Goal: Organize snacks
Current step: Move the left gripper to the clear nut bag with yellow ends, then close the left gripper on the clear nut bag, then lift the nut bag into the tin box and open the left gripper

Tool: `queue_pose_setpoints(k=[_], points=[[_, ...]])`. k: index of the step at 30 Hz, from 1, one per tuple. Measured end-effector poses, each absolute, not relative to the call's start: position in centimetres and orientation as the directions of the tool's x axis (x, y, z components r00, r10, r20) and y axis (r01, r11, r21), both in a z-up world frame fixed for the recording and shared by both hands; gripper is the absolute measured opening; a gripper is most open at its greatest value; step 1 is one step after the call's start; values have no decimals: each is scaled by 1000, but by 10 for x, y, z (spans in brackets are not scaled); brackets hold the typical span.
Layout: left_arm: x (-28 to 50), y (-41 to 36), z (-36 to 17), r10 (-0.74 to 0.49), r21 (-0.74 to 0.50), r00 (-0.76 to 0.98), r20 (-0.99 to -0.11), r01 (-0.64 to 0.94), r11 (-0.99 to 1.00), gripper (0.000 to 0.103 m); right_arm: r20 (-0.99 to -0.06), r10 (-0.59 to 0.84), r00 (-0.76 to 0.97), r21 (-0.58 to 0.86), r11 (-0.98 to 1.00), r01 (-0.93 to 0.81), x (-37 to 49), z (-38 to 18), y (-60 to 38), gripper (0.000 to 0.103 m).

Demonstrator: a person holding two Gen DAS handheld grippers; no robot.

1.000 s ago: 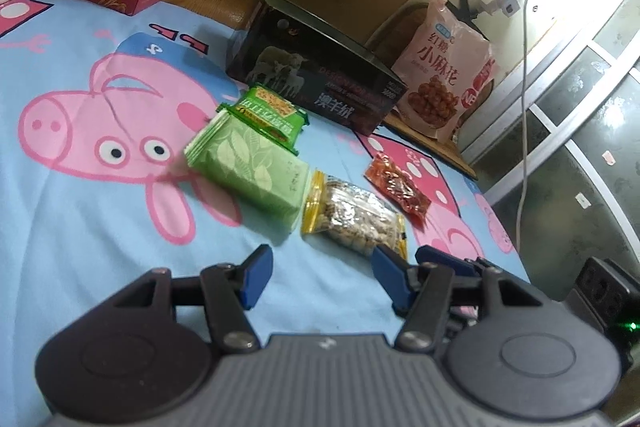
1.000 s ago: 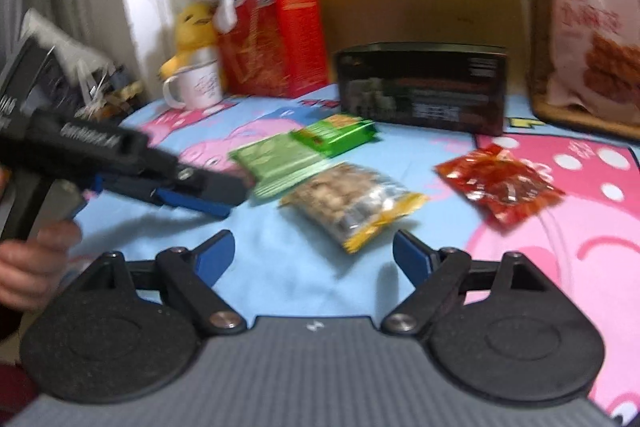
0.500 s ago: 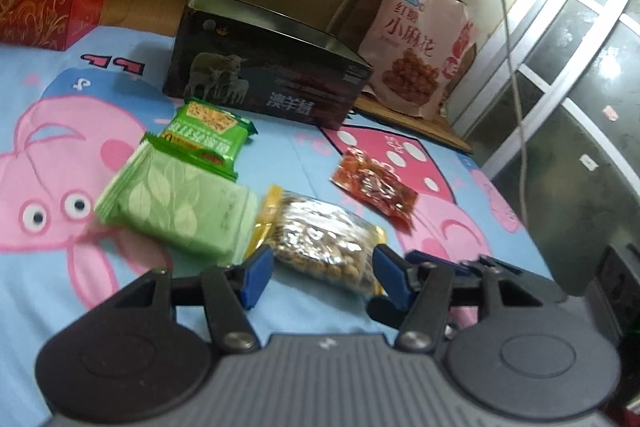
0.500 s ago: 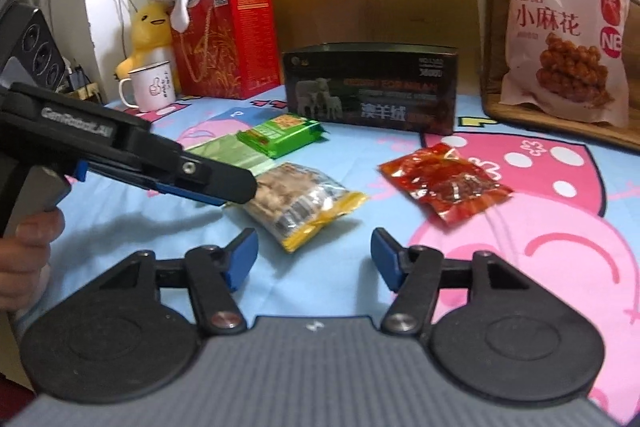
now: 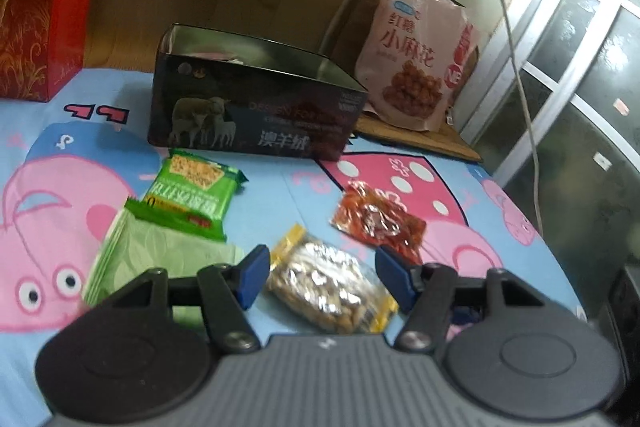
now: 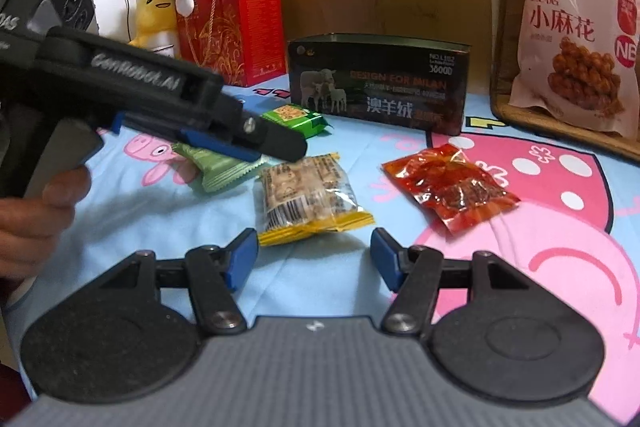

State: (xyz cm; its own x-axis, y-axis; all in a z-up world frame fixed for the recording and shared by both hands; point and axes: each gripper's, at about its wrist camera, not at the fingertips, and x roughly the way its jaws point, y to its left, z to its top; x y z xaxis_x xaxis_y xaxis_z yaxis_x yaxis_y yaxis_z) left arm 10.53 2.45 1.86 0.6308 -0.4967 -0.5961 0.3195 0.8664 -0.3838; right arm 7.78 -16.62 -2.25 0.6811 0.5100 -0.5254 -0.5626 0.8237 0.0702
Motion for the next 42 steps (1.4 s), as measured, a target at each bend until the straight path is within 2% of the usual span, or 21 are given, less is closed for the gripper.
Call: queue_pose_setpoints(k=[6,8,11,22,27,34,36,38,42], points=[[133,2,3,-484,-344,561,-671,343,874,60,-525,513,679,73,822,-564,80,-23,-162,62],[127,0,3,-510,-363,549,-662,359,860,60,-526,496,691,46,828,-560,80,-23,-160,48],[114,-3,3,-550,-402,535,-642,375,835,60,-524,498,691,55,830,-556,80,-22,-167,40],[85,2,-4,-533,-414,572,-623,337,845,59,-511,507,694,85,833,-546,72,-25,-183,43],[84,6,-7,-546,-427,573,-611,342,837,59,-512,516,686,67,821,-568,70,-25,-178,55],[84,8,-8,-560,-442,569,-603,346,828,58,-523,470,711,5,836,-549,69,-25,-171,56],[82,7,-8,-569,-446,564,-599,356,821,57,-525,459,717,-18,836,-548,70,-25,-167,55],[80,3,-5,-573,-436,556,-602,373,819,56,-523,458,719,-38,830,-557,71,-23,-160,39],[81,8,16,-577,-419,587,-568,397,817,56,-485,475,734,-33,829,-558,76,-9,-159,38]])
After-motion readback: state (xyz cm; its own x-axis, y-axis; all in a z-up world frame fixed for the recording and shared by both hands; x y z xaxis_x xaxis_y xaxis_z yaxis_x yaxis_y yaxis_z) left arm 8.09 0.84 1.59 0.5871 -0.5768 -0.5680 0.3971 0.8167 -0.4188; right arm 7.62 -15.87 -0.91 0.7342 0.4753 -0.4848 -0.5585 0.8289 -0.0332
